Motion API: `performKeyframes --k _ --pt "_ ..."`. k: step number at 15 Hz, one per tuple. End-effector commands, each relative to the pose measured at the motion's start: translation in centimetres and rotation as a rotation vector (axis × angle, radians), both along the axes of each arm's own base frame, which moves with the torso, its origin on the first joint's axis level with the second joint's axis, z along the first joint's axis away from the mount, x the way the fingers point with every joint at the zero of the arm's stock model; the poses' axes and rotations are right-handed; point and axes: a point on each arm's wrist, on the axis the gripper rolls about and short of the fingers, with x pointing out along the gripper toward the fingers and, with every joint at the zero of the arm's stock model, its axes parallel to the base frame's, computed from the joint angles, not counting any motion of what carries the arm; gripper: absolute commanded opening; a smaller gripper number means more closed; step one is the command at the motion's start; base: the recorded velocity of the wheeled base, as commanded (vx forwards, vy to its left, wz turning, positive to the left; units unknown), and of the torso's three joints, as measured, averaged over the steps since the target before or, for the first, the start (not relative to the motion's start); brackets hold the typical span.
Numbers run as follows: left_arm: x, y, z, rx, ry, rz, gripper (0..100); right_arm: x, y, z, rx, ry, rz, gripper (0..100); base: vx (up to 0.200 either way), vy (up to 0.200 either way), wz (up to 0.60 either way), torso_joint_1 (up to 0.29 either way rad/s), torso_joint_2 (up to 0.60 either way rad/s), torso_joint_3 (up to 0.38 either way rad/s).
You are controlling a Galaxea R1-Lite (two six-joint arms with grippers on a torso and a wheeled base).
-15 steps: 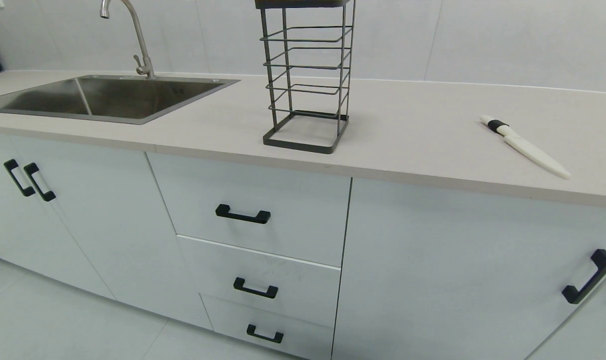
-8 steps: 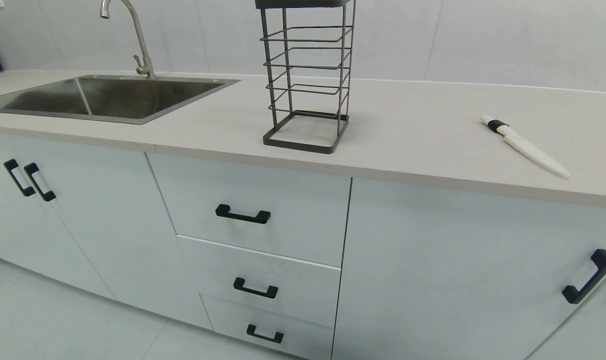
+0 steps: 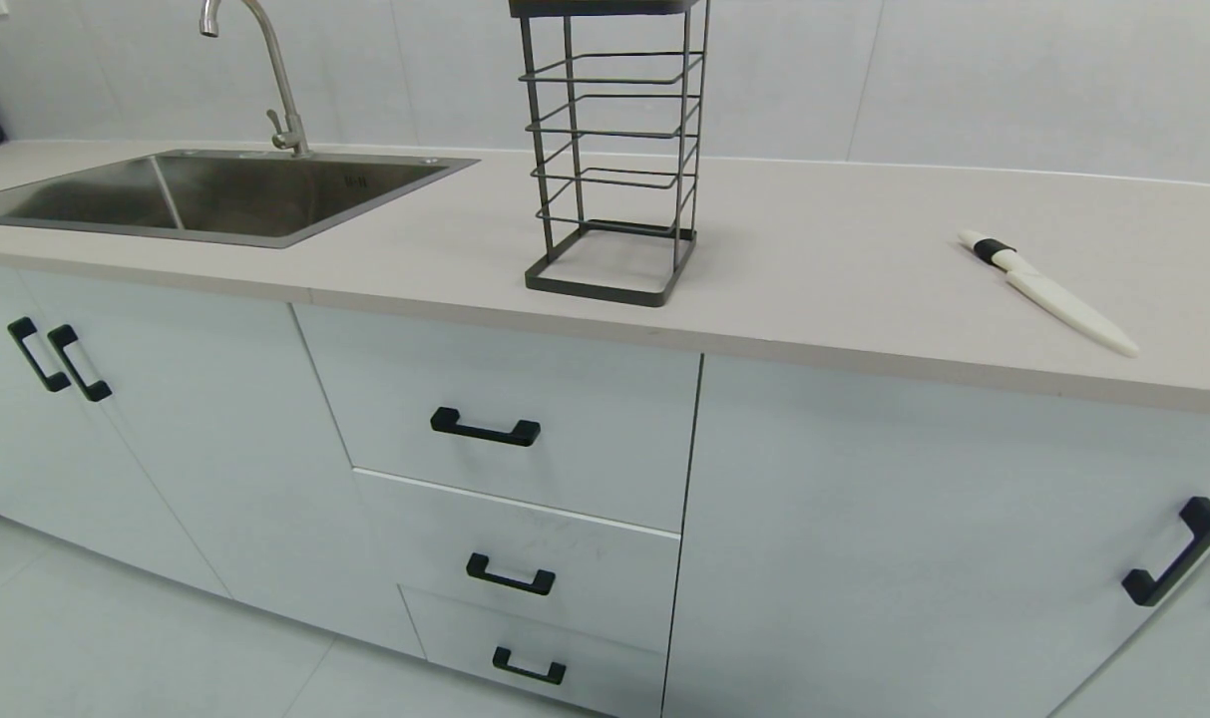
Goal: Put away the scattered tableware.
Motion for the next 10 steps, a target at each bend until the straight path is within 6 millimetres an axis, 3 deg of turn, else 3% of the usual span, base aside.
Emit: performKeyframes --k 1,3,7,10 --pt "0.01 0.01 0.02 -0.002 0.0 0.005 100 0.01 0.0 -0.01 0.0 0.002 -0.001 100 0.0 0.0 0.0 0.0 0.0 0.0" --pt "0.01 0.01 0.0 0.001 0.002 0.004 100 0.01 0.0 -0.01 0.0 0.002 -0.001 100 0.0 0.0 0.0 0.0 0.0 0.0" --pt "0.01 0.01 0.0 0.001 0.002 0.002 100 0.0 0.0 -0.01 0.002 0.0 -0.001 100 0.0 0.0 -0.6 0.004 0.0 0.002" --pt "0.02 0.01 -0.04 -0.001 0.003 0.004 100 0.0 0.0 -0.01 0.0 0.0 -0.001 100 0.0 0.0 0.0 0.0 0.0 0.0"
